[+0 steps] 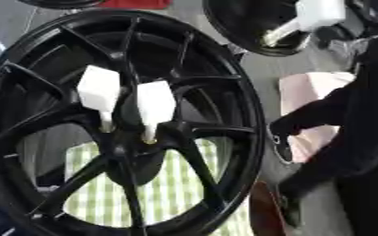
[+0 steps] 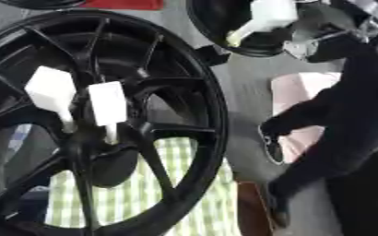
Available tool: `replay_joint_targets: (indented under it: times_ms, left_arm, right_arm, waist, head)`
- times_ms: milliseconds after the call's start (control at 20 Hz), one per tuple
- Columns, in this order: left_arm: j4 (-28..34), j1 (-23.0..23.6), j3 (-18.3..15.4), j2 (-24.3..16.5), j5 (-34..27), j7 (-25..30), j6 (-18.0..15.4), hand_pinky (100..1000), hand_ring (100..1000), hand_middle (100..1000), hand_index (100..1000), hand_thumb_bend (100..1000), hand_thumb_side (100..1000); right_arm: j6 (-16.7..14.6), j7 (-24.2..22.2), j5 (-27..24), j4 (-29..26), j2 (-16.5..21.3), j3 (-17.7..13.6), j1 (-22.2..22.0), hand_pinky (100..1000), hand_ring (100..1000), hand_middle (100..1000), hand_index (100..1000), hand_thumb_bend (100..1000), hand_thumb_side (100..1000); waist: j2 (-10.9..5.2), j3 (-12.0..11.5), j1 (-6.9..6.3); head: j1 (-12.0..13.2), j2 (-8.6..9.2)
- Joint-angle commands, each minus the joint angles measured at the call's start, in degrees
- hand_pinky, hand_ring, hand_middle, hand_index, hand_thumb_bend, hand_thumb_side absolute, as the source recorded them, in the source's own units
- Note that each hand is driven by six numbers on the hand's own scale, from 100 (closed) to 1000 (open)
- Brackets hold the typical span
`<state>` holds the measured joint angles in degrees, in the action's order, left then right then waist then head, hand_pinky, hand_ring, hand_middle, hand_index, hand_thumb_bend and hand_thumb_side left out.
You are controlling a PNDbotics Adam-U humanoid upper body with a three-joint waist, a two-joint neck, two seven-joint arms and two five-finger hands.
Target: Pull the pin out of the wheel hub.
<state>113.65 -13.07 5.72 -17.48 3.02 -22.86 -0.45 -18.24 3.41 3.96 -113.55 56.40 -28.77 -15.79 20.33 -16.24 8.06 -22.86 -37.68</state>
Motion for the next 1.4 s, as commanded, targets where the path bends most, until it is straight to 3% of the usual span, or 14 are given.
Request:
replay_joint_targets:
  times_ms: [50,200,300,350,450,500,550,650,750,1100,1150,1250,1350,1400]
  left_arm:
    - [0.95,0.01,-0.65,0.03,0.08,-0.43,-0.09,783,588,578,706,250,752]
    - [0.95,0.09,-0.72,0.33,0.09,-0.54,-0.06,783,587,577,705,246,755]
    - [0.95,0.07,-0.72,0.52,0.07,-0.58,-0.01,784,587,577,705,247,754]
    - [0.95,0.02,-0.72,0.6,0.07,-0.57,-0.02,784,587,577,705,248,754]
    - [0.95,0.02,-0.72,0.83,0.07,-0.56,0.01,785,587,577,705,248,755]
    - [0.95,0.07,-0.73,0.92,0.09,-0.57,0.04,785,587,576,705,248,755]
    - [0.95,0.13,-0.76,0.99,0.1,-0.6,0.07,785,587,576,705,245,755]
    - [0.95,0.23,-0.83,1.1,0.1,-0.72,0.18,785,587,576,705,247,754]
    - [0.95,0.24,-0.84,1.09,0.08,-0.73,0.17,785,587,576,705,248,754]
    - [0.95,0.32,-0.79,1.05,-0.05,-0.67,0.3,787,587,576,705,250,754]
    - [0.95,0.28,-0.78,1.03,-0.06,-0.67,0.29,787,587,576,705,250,754]
    - [0.95,0.13,-0.71,1.01,-0.08,-0.6,0.21,787,587,576,705,251,753]
    - [0.95,0.03,-0.63,1.02,-0.12,-0.5,0.15,787,586,576,705,252,751]
    - [0.95,-0.06,-0.59,1.01,-0.15,-0.45,0.1,787,586,575,705,252,750]
  right_arm:
    - [-0.72,4.12,3.95,-1.03,-5.84,-3.83,-3.19,813,789,186,317,100,100]
    - [0.86,6.44,8.57,-1.04,-12.71,-5.16,-5.94,816,814,280,421,100,100]
    - [2.42,6.72,12.0,-1.04,-17.22,-5.34,-6.8,836,883,503,630,132,100]
    - [3.18,6.39,13.92,-1.04,-19.21,-5.34,-7.1,866,996,759,823,255,100]
    - [5.11,4.52,18.27,-1.04,-23.63,-5.13,-7.4,886,1000,793,859,243,100]
    - [5.94,3.71,19.71,-1.04,-25.58,-4.97,-7.32,888,1000,792,861,225,100]
    - [6.59,3.32,20.51,-1.04,-27.16,-4.93,-7.15,890,1000,784,873,138,220]
    - [7.41,4.26,20.12,-1.04,-29.78,-5.05,-6.94,888,1000,770,880,100,545]
    - [7.99,5.69,18.52,-1.04,-31.26,-5.18,-6.97,887,1000,761,876,100,617]
    - [7.88,8.56,13.62,-1.04,-32.23,-5.33,-6.77,877,1000,682,813,100,556]
    - [6.99,9.15,12.67,-1.04,-32.06,-5.12,-6.67,877,1000,682,813,100,556]
    - [3.92,10.5,10.35,-1.04,-31.6,-4.11,-5.97,865,1000,579,744,100,512]
    - [-0.17,11.0,7.14,-1.04,-30.97,-2.07,-4.78,867,986,509,690,100,383]
    - [-2.2,10.42,5.39,-1.04,-30.69,-0.64,-3.95,869,983,499,680,100,394]
  waist:
    - [-1.37,0.25,-0.7]
    - [-1.23,0.39,-1.07]
    - [-1.19,0.47,-1.32]
    - [-1.15,0.51,-1.4]
    - [-0.98,0.55,-1.58]
    - [-0.97,0.59,-1.63]
    - [-0.99,0.68,-1.67]
    - [-1.09,0.97,-1.76]
    - [-1.2,1.32,-1.8]
    - [-1.43,2.12,-1.79]
    - [-1.43,2.12,-1.79]
    - [-1.35,2.0,-1.85]
    - [-1.28,1.75,-1.95]
    - [-1.26,1.57,-1.98]
  head:
    - [-0.62,0.47]
    - [-0.36,0.69]
    - [-0.2,0.6]
    - [-0.36,0.48]
    - [-0.77,0.14]
    - [-0.9,-0.13]
    - [-0.95,-0.28]
    - [-0.86,-0.23]
    - [-0.83,-0.04]
    - [-0.98,0.02]
    - [-0.99,-0.02]
    - [-0.93,-0.07]
    - [-0.89,-0.07]
    - [-0.9,-0.04]
